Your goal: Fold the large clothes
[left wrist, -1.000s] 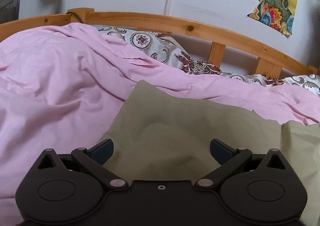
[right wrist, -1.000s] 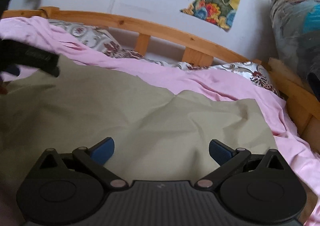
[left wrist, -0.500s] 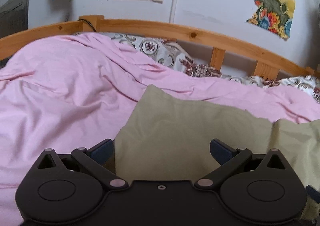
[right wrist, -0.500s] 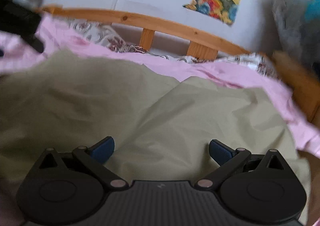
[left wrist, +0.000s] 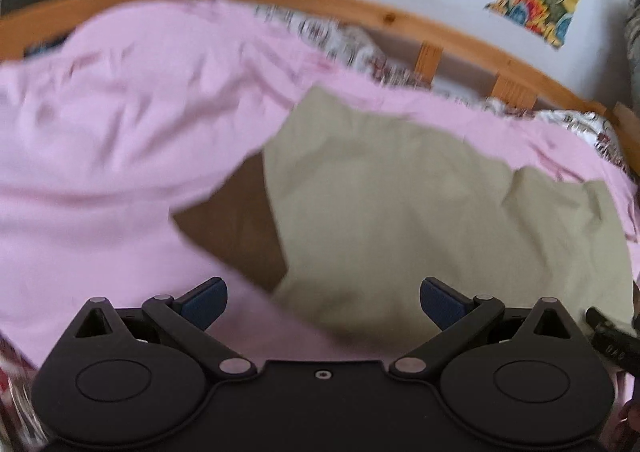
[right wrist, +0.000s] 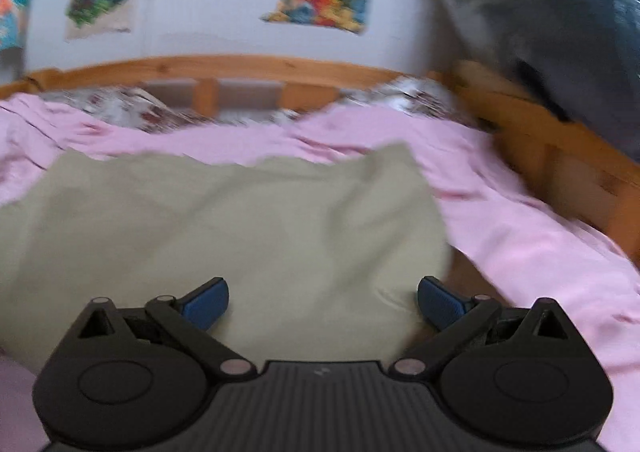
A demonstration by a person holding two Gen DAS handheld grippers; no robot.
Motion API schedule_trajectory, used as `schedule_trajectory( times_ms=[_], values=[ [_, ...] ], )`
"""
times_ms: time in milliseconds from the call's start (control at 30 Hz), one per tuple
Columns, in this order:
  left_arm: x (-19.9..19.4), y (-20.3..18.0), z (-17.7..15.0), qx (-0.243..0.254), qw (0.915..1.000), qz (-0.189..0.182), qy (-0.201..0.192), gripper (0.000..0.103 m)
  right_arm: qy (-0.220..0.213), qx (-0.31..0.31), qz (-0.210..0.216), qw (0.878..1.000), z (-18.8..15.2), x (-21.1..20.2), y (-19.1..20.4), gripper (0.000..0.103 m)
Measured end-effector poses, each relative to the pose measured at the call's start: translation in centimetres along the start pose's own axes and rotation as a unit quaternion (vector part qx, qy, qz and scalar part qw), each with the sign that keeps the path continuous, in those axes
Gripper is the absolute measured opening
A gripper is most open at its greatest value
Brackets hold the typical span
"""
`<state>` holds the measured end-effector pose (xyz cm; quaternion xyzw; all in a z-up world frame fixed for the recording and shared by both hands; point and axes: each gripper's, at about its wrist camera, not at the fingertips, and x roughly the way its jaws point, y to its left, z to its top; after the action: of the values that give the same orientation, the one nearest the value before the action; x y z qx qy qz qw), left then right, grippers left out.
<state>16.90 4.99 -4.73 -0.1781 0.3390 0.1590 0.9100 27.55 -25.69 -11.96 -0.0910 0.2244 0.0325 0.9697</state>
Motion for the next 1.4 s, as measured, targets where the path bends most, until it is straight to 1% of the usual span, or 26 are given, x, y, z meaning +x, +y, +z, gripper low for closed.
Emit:
schedule_trajectory(
  times_ms=[33, 67, 167, 200, 267, 333, 367, 433, 500, 600, 667, 733, 800, 833, 933, 1033, 1100, 1200, 1267, 1300, 1333, 1367, 1400],
  values=[
    [0.5, 0.4, -0.4, -0.006, 1.0, 0.002, 0.006, 0.102, 0.018, -0.018, -0.001, 1.0, -0.7, 0.6, 0.0, 0.102],
    [1.0, 0.8, -0.6, -0.013, 0.9999, 0.003, 0.01, 0.102, 0.022, -0.031, 0.0, 0.999, -1.1, 0.9, 0.2, 0.102],
    [2.6, 2.1, -0.9, -0.043, 0.999, -0.005, 0.012, 0.102, 0.006, -0.044, -0.015, 0.999, -0.8, 0.5, 1.1, 0.103],
    [3.3, 2.6, -0.9, -0.056, 0.9982, -0.013, 0.012, 0.102, -0.009, -0.044, -0.012, 0.999, -0.5, 0.0, 1.4, 0.103],
    [4.5, 3.5, -0.7, -0.081, 0.9961, -0.034, 0.008, 0.102, -0.064, -0.043, 0.01, 0.997, -0.1, -1.6, 2.4, 0.103],
    [6.0, 4.6, -0.7, -0.108, 0.9931, -0.046, 0.004, 0.102, -0.113, -0.055, 0.03, 0.992, 0.0, -3.0, 3.6, 0.103],
    [6.7, 5.1, -0.6, -0.115, 0.992, -0.052, 0.0, 0.102, -0.132, -0.063, 0.036, 0.989, 0.2, -3.5, 4.4, 0.103],
    [7.6, 5.4, -0.6, -0.119, 0.991, -0.06, -0.013, 0.102, -0.149, -0.067, 0.048, 0.985, 0.7, -3.5, 5.9, 0.103],
    [8.2, 5.1, -0.5, -0.112, 0.9915, -0.062, -0.023, 0.102, -0.148, -0.069, 0.049, 0.985, 1.3, -2.7, 7.4, 0.103],
    [8.7, 4.9, -0.5, -0.099, 0.9928, -0.061, -0.029, 0.102, -0.135, -0.092, 0.03, 0.986, 1.5, -0.8, 9.5, 0.103],
    [8.7, 4.7, -0.7, -0.086, 0.994, -0.059, -0.034, 0.102, -0.109, -0.118, 0.033, 0.986, 1.1, 0.8, 10.7, 0.103],
    [8.8, 4.0, -0.7, -0.055, 0.9969, -0.048, -0.028, 0.102, -0.082, -0.131, 0.037, 0.987, 0.5, 2.0, 11.4, 0.103],
    [8.9, 3.4, -0.5, -0.036, 0.9986, -0.034, -0.02, 0.102, -0.075, -0.119, 0.048, 0.989, 0.5, 2.2, 11.2, 0.103],
    [8.9, 3.5, -0.5, -0.035, 0.9987, -0.032, -0.016, 0.102, -0.074, -0.12, 0.047, 0.989, 0.4, 2.2, 11.2, 0.103],
    [8.9, 3.9, -0.2, -0.041, 0.9983, -0.039, -0.008, 0.102, -0.084, -0.128, 0.037, 0.988, -0.2, 1.8, 11.7, 0.103],
    [8.8, 4.5, -0.2, -0.048, 0.9974, -0.053, -0.008, 0.102, -0.082, -0.119, 0.044, 0.989, -0.2, 1.9, 11.4, 0.103],
    [8.9, 5.0, -0.2, -0.066, 0.996, -0.06, -0.012, 0.102, -0.08, -0.113, 0.049, 0.989, 0.0, 1.9, 11.1, 0.103],
    [9.2, 5.6, -0.1, -0.107, 0.9918, -0.067, -0.025, 0.101, -0.081, -0.113, 0.048, 0.989, 0.2, 2.0, 11.1, 0.103],
    [9.3, 5.5, 0.2, -0.121, 0.9907, -0.055, -0.029, 0.096, -0.081, -0.113, 0.047, 0.989, 0.2, 2.0, 11.1, 0.103],
    [9.3, 5.2, 0.3, -0.12, 0.9915, -0.041, -0.028, 0.091, -0.082, -0.113, 0.047, 0.989, 0.2, 2.0, 11.1, 0.103],
    [9.3, 4.9, 0.5, -0.115, 0.9925, -0.034, -0.025, 0.09, -0.082, -0.113, 0.047, 0.989, 0.2, 1.9, 11.1, 0.103],
    [9.3, 4.7, 0.6, -0.11, 0.9931, -0.029, -0.025, 0.088, -0.082, -0.114, 0.047, 0.989, 0.2, 1.9, 11.1, 0.103],
    [9.3, 4.6, 0.7, -0.109, 0.9933, -0.027, -0.025, 0.083, -0.083, -0.113, 0.046, 0.989, 0.2, 1.9, 11.1, 0.103]
  ],
)
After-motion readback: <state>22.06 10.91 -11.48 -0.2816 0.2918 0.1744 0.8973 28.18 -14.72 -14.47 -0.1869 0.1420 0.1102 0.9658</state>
